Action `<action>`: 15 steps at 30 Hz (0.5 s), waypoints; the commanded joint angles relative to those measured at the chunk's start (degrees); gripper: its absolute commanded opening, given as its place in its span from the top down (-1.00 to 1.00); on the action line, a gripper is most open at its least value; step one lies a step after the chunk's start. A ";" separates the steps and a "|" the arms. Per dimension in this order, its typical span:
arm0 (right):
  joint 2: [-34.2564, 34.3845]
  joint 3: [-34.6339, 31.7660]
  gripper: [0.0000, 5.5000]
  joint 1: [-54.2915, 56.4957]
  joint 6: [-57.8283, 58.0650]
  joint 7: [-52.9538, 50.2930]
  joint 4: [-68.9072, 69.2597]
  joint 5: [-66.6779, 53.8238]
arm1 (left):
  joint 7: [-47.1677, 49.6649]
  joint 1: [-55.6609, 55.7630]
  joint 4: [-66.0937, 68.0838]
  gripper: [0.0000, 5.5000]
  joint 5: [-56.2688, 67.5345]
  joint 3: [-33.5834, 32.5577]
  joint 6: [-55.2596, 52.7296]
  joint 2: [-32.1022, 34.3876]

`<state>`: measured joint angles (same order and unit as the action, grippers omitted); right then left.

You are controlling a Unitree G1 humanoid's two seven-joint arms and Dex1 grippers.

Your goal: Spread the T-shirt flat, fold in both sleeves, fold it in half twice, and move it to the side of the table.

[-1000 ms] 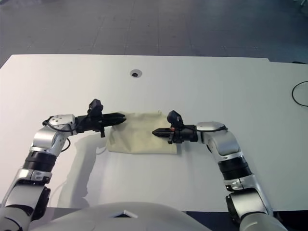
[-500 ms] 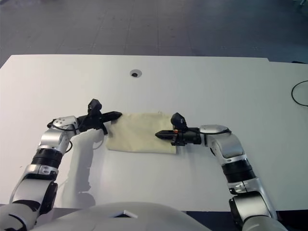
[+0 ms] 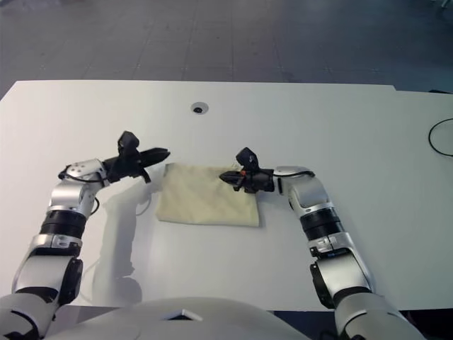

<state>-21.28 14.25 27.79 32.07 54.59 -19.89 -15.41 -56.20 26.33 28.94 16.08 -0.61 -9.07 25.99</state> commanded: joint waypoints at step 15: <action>2.30 0.95 1.00 3.11 12.95 4.23 9.27 -8.13 | 17.10 -12.84 -44.09 -0.44 13.69 -14.31 -15.57 2.22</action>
<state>-20.46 12.66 29.35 46.33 59.55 -7.63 -25.88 -40.49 14.01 -12.48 28.74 -15.00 -22.95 28.17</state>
